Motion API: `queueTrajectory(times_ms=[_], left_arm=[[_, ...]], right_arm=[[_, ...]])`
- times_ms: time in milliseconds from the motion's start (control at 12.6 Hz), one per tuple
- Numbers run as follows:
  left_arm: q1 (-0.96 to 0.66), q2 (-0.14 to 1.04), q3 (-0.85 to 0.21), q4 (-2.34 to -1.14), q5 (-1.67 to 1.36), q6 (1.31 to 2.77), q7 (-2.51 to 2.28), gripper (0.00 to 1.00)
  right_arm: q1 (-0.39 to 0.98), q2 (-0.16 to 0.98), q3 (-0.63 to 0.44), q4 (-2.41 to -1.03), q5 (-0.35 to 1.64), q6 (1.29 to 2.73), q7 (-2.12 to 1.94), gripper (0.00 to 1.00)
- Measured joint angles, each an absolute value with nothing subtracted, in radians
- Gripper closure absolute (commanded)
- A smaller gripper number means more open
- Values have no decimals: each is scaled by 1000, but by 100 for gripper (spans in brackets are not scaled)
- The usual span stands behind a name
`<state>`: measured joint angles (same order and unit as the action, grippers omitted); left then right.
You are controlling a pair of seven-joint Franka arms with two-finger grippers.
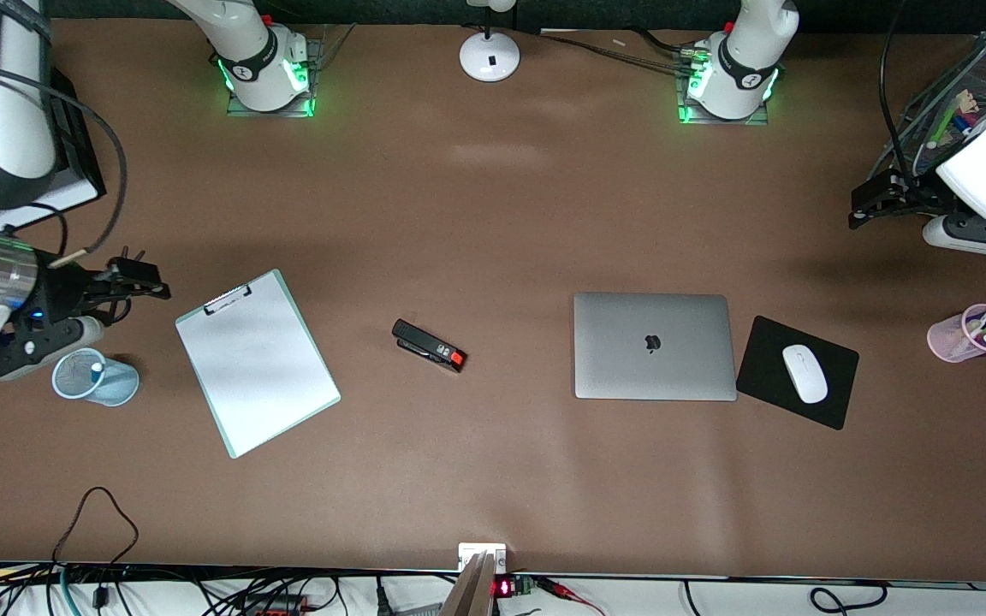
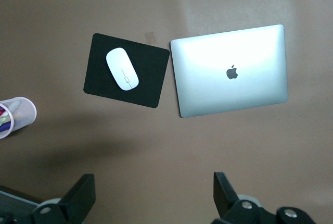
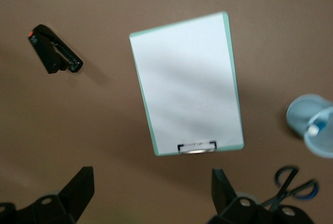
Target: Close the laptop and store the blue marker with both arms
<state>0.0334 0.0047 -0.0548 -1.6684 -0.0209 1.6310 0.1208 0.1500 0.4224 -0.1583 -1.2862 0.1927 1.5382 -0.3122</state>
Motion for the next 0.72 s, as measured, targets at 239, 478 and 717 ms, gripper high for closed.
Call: queueTrajectory(times_ms=[239, 478, 717], left_arm=[[33, 5, -55, -1668, -21, 1631, 121, 0], [33, 5, -55, -1668, -21, 1631, 121, 0], [33, 5, -55, -1668, -21, 1630, 121, 0]], right_arm=[[145, 399, -168, -1338, 157, 1518, -147, 0], [143, 345, -171, -1342, 90, 1457, -44, 0], [83, 279, -174, -1348, 72, 1453, -40, 0]])
